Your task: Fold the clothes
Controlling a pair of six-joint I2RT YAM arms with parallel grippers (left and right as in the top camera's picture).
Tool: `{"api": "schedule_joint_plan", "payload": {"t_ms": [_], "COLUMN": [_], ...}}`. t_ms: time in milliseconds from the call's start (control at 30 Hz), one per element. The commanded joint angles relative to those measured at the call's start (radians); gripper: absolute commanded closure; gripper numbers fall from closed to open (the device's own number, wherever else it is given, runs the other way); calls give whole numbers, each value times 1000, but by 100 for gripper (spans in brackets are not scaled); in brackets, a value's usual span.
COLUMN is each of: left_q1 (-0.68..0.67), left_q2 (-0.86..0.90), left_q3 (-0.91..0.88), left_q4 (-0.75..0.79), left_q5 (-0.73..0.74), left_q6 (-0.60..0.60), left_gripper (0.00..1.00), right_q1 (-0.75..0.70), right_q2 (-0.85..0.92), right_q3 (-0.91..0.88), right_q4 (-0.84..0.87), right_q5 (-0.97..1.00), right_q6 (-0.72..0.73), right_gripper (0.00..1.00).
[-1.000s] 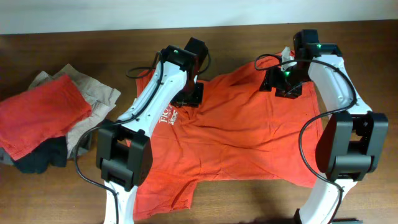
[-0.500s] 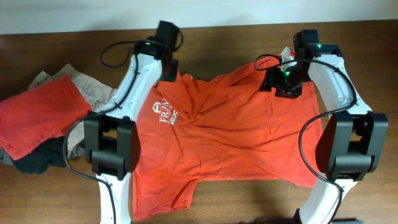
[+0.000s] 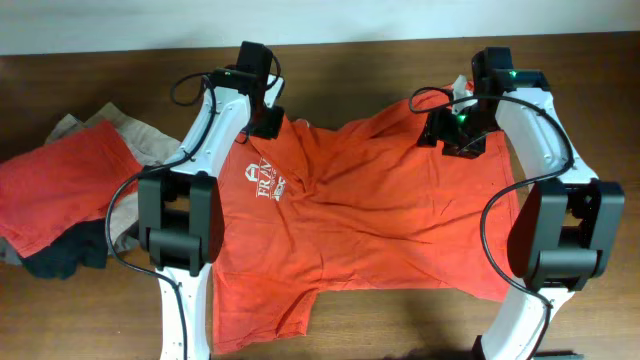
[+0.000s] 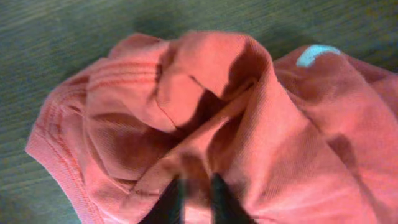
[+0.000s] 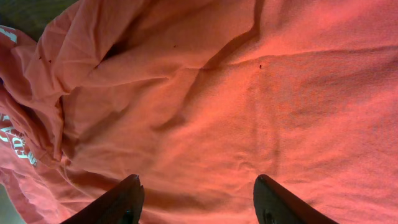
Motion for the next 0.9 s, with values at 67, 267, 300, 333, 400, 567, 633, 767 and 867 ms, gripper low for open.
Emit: {"api": "schedule_joint_plan", "payload": {"t_ms": [67, 267, 300, 333, 400, 567, 633, 767, 867], "left_q1": [12, 14, 14, 14, 14, 24, 29, 42, 49], "left_q2": [7, 2, -1, -1, 0, 31, 48, 84, 104], "left_q3": [18, 112, 131, 146, 154, 140, 138, 138, 138], "left_q4": [-76, -217, -233, -241, -241, -208, -195, -167, -154], "left_q5": [21, -85, -85, -84, -80, -77, -76, -30, -4], "left_q6": [21, -33, -33, -33, -32, -29, -21, 3, 11], "left_gripper": [100, 99, 99, 99, 81, 54, 51, 50, 50], "right_q1": [5, 5, 5, 5, 5, 5, 5, 5, 5], "right_q2": [11, 11, 11, 11, 11, 11, 11, 11, 11], "right_q3": [-5, -5, -5, -5, -5, -5, -5, -5, -5], "right_q4": [-8, -12, -12, -11, -11, -14, -15, -14, -14], "right_q5": [9, 9, 9, 9, 9, 9, 9, 9, 9], "right_q6": [-8, -8, -8, -8, -8, -8, -8, -8, -8], "right_gripper": [41, 41, 41, 41, 41, 41, 41, 41, 41]}}
